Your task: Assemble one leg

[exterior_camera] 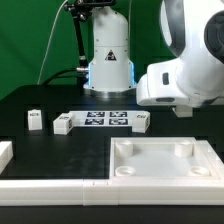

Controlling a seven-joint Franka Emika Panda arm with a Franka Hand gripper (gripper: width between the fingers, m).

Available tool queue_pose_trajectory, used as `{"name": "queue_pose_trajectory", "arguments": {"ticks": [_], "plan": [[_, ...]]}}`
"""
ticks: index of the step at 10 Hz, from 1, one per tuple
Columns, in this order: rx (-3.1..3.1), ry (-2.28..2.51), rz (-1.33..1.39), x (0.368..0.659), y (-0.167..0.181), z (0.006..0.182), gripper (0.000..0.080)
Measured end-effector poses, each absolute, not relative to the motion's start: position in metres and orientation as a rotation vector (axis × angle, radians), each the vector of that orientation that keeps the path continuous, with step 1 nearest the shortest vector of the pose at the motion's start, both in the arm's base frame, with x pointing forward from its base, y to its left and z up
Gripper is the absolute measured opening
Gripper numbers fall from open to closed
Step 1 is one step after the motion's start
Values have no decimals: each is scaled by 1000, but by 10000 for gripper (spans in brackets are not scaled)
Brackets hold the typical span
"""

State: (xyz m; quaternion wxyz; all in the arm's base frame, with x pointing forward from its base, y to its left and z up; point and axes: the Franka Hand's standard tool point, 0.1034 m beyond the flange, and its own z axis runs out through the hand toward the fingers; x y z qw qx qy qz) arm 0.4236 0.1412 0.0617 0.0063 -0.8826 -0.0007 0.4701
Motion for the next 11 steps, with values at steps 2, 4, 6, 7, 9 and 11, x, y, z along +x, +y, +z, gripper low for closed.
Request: {"name": "queue_pose_trajectory", "arguments": {"ticks": [2,4,6,7,9,11], "plan": [[-2840,9,1277,438,146,53,290],[-2923,19,1057,433,145,57,290],[-2981,0,815,448,144,62,290],[-3019,-13,623,461,142,68,290],[-3050,-20,380,473,141,79,290],[-3058,-24,126,480,140,83,290]]}}
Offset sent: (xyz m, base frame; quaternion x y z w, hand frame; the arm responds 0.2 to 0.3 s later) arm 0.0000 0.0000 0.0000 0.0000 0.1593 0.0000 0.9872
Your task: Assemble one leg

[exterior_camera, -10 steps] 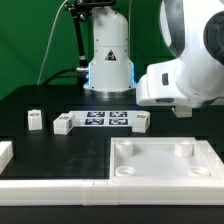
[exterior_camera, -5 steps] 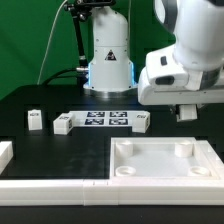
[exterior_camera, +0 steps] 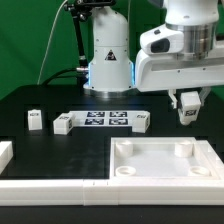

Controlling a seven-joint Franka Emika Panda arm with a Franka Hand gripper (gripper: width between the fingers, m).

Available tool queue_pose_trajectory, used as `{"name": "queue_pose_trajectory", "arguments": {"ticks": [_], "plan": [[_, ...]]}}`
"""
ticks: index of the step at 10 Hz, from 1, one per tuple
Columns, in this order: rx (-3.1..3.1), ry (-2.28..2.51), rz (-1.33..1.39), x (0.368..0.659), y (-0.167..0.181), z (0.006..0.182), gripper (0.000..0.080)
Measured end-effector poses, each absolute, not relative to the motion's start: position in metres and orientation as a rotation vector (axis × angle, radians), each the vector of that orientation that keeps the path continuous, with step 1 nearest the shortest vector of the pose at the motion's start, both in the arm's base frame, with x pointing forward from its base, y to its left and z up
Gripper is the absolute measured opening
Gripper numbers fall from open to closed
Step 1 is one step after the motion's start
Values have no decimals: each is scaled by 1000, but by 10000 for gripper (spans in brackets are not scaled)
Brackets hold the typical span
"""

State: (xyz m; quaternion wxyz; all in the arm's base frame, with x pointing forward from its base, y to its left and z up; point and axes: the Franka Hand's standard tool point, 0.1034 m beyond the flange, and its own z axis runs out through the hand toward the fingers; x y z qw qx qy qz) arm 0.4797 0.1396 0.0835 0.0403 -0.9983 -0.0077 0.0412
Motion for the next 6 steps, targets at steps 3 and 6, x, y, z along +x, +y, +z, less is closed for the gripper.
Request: {"name": "queue_pose_trajectory", "arguments": {"ticks": [3,6], "plan": [[-3050,-36,-76,478,141,79,290],[-3048,-80,-85,493,138,82,290]]}}
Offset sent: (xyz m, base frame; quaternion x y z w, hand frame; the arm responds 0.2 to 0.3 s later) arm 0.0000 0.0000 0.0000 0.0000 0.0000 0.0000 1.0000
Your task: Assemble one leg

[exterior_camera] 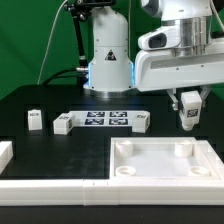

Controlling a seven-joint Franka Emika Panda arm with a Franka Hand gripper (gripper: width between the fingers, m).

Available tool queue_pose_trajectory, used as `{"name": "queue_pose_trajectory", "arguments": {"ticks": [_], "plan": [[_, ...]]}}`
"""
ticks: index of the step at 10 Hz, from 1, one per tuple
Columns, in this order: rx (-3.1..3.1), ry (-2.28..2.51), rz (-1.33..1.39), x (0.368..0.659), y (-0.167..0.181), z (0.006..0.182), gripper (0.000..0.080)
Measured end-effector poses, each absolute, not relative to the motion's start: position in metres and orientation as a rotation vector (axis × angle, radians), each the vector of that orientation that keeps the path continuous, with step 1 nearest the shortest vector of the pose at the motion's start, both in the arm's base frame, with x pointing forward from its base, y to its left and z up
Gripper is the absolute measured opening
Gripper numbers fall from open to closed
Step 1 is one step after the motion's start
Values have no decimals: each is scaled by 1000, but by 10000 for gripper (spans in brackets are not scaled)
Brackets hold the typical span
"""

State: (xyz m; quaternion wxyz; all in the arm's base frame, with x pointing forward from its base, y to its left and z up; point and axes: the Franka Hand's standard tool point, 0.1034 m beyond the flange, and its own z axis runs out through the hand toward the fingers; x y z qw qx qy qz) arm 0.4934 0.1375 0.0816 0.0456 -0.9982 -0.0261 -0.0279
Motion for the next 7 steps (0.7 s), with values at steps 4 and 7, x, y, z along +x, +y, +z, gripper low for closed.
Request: {"name": "queue_pose_trajectory", "arguments": {"ticks": [4,7], "plan": [[-3041,-140,-130,548,128,92,290],[-3039,-163,-140,556,128,93,290]]}}
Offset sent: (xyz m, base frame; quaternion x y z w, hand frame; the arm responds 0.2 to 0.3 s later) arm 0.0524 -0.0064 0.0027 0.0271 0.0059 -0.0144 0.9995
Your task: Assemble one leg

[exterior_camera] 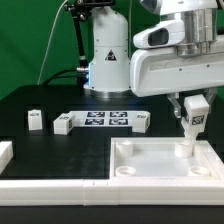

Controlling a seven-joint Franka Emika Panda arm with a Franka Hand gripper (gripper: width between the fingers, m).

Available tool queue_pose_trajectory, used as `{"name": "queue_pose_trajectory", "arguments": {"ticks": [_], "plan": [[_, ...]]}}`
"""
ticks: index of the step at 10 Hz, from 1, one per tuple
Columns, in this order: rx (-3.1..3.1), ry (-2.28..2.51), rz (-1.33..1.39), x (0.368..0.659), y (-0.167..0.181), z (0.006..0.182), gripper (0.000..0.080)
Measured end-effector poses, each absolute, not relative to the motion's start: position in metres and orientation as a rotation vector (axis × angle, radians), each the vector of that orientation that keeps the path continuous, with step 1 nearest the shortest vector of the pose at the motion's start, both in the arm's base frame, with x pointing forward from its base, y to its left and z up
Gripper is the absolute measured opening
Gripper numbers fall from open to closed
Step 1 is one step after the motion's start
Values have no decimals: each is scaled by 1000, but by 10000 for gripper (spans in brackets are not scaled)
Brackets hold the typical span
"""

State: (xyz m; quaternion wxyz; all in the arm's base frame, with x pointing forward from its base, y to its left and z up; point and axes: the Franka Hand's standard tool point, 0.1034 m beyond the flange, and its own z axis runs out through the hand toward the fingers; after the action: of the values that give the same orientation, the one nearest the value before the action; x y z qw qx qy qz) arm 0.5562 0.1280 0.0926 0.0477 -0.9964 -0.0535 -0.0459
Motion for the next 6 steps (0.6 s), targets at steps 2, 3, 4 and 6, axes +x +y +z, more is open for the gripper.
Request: {"name": "queue_pose_trajectory", "arguments": {"ticks": [2,3,4,6], "plan": [[-3039,-163,-140,556,128,93,290],[-3039,-188,-141,557,125,93,290],[-3037,-244,-136,568,119,96,290],[-3025,-293,-178,613,117,103,290]]}}
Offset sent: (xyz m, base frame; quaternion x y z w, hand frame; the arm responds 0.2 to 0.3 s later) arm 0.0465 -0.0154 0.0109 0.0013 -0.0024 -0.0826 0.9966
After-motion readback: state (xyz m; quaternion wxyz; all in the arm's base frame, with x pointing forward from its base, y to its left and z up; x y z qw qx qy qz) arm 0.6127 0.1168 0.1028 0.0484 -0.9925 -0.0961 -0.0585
